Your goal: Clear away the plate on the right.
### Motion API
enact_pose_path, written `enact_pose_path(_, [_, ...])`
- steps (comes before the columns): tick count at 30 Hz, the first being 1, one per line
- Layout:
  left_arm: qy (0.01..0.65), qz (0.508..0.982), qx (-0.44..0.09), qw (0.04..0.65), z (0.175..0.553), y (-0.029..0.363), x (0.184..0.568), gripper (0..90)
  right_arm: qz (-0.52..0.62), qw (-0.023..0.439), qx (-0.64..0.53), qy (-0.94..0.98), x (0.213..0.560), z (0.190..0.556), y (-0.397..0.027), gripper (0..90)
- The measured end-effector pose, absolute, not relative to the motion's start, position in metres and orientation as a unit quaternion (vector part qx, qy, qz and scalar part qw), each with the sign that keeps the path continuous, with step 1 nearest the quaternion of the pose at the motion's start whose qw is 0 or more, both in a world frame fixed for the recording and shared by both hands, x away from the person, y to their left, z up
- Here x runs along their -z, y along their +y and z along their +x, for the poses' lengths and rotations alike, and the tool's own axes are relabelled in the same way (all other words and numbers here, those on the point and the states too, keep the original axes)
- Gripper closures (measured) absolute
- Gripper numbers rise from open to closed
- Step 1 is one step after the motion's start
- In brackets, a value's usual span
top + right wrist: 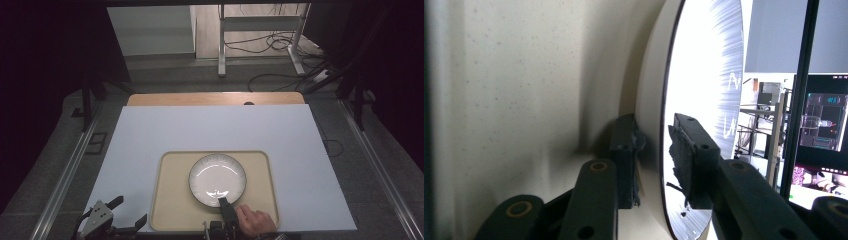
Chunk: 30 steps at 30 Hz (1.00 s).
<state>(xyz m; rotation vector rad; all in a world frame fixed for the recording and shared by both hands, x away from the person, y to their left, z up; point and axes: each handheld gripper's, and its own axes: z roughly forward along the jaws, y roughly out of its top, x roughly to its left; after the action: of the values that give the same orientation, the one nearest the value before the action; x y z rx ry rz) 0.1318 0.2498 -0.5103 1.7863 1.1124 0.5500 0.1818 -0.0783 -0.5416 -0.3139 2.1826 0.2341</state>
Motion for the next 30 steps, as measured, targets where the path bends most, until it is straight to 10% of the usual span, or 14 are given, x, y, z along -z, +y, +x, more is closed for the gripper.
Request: enact_pose_path(30, [0.454,0.727,-0.224,0.464,0.132,0.250,0.510,2.2,-0.082,0.438,-0.144,0.884,0.513,0.173,-0.093,61.9])
